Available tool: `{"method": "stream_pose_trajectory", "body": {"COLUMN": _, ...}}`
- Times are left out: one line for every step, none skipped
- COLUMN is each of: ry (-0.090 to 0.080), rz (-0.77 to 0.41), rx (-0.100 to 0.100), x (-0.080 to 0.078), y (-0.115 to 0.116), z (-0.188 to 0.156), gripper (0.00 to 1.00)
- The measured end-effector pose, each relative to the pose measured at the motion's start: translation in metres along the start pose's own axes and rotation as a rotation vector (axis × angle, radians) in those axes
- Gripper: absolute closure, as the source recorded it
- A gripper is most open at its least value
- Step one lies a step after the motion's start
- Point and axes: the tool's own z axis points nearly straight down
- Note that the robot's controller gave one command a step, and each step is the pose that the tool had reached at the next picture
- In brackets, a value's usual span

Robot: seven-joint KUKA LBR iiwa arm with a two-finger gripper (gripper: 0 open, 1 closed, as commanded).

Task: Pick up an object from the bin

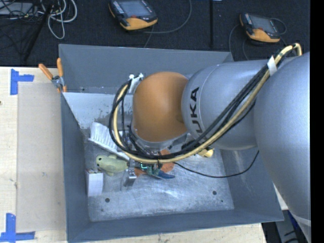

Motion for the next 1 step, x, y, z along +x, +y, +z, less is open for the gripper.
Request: {"method": "stream_pose_trajectory", "body": {"ry": -0.004, "rz": -0.053, "rx": -0.004, "x": -0.0304, "y": -0.0365, "z": 0.0114, "gripper": 0.0}}
